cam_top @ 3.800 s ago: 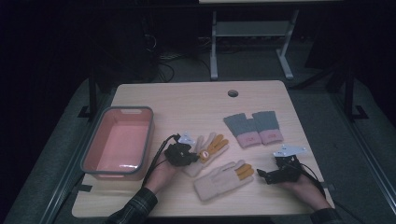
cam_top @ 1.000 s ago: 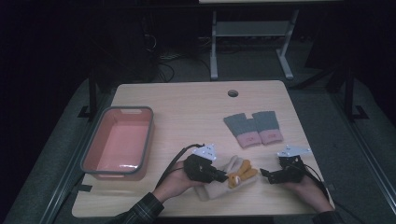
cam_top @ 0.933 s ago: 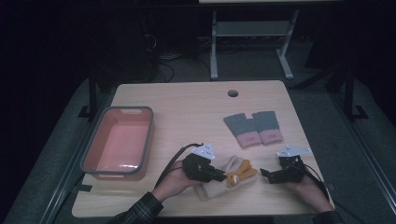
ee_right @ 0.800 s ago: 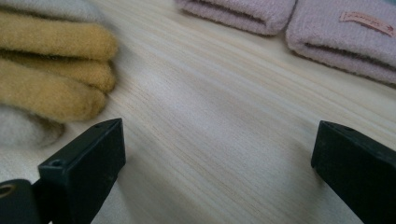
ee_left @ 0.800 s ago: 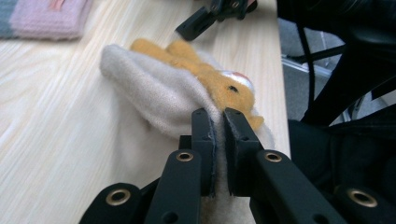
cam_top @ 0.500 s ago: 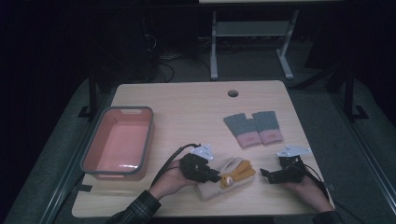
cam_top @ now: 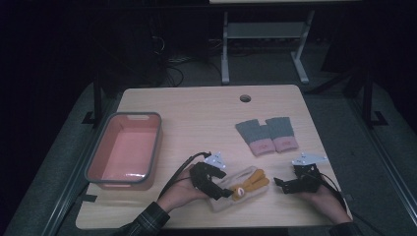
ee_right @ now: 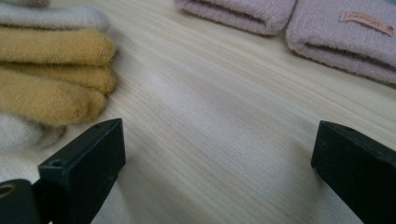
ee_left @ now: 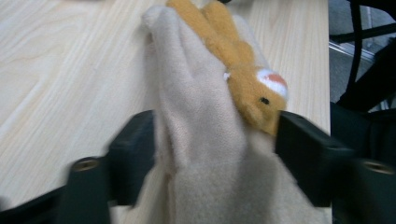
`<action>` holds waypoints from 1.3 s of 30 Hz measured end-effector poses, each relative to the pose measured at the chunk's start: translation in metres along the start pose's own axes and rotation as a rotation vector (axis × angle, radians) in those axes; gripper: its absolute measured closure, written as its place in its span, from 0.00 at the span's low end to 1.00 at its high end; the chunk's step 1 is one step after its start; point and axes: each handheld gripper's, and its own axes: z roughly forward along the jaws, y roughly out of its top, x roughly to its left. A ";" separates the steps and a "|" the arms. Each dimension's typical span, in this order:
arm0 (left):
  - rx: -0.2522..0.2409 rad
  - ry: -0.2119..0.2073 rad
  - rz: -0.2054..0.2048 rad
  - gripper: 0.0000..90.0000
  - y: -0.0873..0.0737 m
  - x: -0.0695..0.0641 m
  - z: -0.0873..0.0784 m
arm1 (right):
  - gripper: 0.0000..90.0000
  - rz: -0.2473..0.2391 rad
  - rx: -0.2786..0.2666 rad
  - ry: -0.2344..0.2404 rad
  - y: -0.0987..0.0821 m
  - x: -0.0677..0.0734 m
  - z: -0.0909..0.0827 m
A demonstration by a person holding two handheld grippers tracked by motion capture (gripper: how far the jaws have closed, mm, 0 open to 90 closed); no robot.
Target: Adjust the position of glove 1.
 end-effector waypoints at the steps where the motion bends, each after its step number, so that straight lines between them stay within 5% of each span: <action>1: 0.002 0.010 -0.011 0.24 0.000 -0.002 -0.001 | 0.03 0.000 0.000 0.000 0.000 0.000 0.000; 3: 0.010 0.019 -0.018 0.16 0.001 -0.006 -0.004 | 0.03 0.000 0.000 0.000 0.000 0.000 0.000; 12: 0.033 0.092 -0.005 0.13 0.001 -0.020 0.007 | 0.03 0.001 0.001 0.000 0.000 0.000 0.000; 20: 0.070 0.082 0.012 0.13 -0.005 -0.018 0.024 | 0.03 0.000 0.001 0.000 0.000 0.000 0.000; 28: 0.089 0.053 -0.013 0.13 -0.010 -0.013 0.037 | 0.03 0.000 0.000 0.000 0.000 0.000 0.000; 33: 0.078 0.062 0.011 0.14 -0.011 -0.014 0.038 | 0.03 0.000 0.000 0.000 0.000 0.000 0.000; 39: 0.108 0.126 0.102 0.19 -0.012 -0.020 0.039 | 0.03 0.001 0.000 0.000 0.000 0.000 0.000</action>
